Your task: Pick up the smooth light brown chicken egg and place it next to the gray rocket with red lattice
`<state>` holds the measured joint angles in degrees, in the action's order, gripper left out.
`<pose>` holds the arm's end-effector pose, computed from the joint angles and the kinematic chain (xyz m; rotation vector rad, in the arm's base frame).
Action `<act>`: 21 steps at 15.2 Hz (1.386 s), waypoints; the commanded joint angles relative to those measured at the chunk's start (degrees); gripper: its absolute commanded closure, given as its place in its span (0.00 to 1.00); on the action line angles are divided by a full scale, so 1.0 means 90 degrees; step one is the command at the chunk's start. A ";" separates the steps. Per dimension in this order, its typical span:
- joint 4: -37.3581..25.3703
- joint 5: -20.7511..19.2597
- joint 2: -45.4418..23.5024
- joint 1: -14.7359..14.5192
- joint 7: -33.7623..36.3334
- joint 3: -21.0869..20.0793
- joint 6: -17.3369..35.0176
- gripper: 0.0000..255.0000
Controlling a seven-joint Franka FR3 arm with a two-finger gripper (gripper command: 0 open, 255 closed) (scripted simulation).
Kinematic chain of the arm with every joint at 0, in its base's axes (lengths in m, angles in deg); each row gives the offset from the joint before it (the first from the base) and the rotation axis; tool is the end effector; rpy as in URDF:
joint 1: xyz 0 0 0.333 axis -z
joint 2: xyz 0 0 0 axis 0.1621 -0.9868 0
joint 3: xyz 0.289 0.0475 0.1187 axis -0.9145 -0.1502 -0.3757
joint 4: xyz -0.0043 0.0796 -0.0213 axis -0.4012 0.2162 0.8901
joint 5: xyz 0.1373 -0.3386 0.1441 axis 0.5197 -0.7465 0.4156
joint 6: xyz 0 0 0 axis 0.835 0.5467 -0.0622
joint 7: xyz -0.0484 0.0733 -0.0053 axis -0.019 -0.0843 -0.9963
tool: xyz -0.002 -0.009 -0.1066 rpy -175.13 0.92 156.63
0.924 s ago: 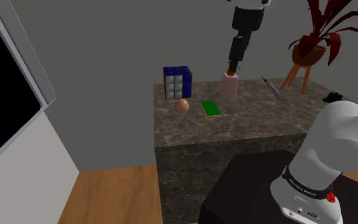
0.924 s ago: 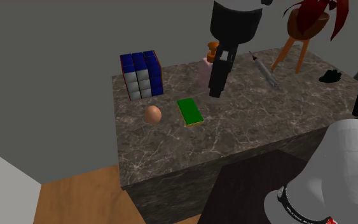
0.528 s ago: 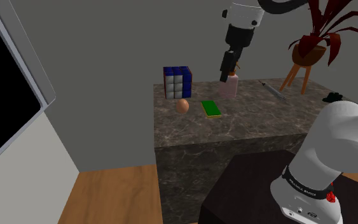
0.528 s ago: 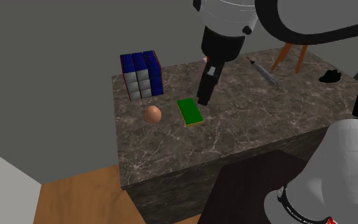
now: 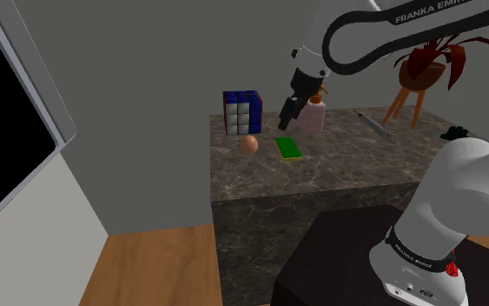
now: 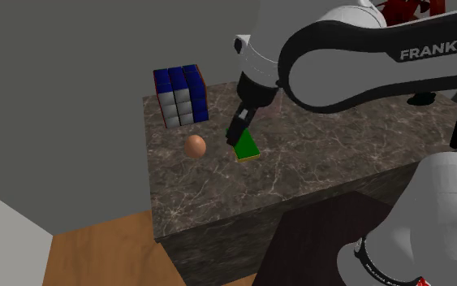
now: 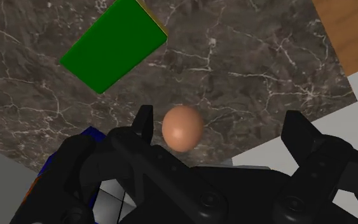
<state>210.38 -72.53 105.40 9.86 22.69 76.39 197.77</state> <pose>0.3692 -0.0195 0.4707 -3.0873 -0.1871 -0.4055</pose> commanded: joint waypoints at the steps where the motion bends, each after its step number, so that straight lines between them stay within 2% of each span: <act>1: 0.0150 0.0150 -0.0390 -0.0052 -0.0123 0.0150 0.0788 0.00; 4: 0.0262 0.0499 -0.1076 -0.0243 -0.0408 0.0430 0.1896 0.00; 7: 0.0220 0.1114 -0.1871 -0.0647 -0.0909 0.0840 0.2952 0.00; 9: 0.0091 0.1826 -0.2439 -0.1119 -0.1487 0.1246 0.3586 0.00; 11: -0.0152 0.2990 -0.3029 -0.1842 -0.2431 0.1826 0.4101 0.00; 12: -0.0262 0.3493 -0.3221 -0.2105 -0.2841 0.2028 0.4220 0.00; 19: -0.0732 0.5289 -0.4103 -0.2620 -0.4246 0.2225 0.4449 0.00; 21: -0.0778 0.5445 -0.4178 -0.2614 -0.4369 0.2196 0.4456 0.00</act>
<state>203.65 -24.98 68.35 -13.53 -15.44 96.20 237.75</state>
